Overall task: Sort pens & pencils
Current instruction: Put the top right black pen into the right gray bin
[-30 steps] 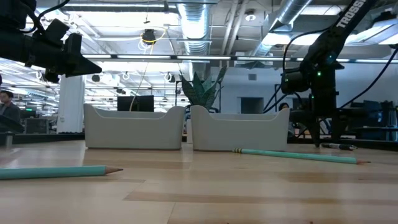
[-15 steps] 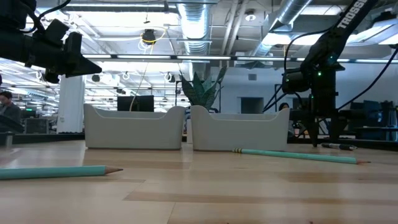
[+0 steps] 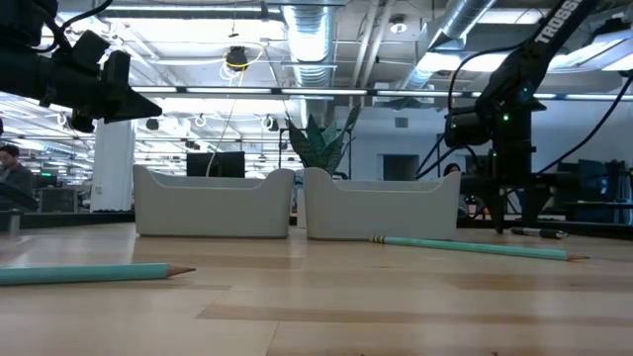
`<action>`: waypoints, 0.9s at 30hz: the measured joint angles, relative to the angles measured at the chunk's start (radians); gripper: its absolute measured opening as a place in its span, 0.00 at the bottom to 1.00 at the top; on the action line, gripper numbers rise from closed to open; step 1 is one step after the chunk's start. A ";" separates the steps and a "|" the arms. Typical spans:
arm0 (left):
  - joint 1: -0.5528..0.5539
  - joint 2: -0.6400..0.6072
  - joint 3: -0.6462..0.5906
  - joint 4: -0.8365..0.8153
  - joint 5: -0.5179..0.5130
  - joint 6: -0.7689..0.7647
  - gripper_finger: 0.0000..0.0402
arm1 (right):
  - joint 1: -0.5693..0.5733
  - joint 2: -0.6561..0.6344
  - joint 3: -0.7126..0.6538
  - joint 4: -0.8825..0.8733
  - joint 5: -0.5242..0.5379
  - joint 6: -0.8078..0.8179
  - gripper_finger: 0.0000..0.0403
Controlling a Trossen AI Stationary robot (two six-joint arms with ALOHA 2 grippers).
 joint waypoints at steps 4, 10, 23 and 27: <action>0.000 0.000 0.000 0.000 0.000 -0.009 0.00 | 0.038 0.002 0.000 0.007 0.064 0.019 0.56; 0.000 0.000 0.000 0.000 0.000 -0.009 0.00 | 0.079 0.004 -0.001 0.002 0.111 0.116 0.56; 0.000 0.000 0.000 0.000 0.000 -0.008 0.00 | 0.091 0.003 0.002 -0.035 0.052 0.212 0.56; 0.000 0.000 0.000 0.000 0.000 -0.009 0.00 | 0.100 0.002 0.002 -0.047 0.053 0.212 0.56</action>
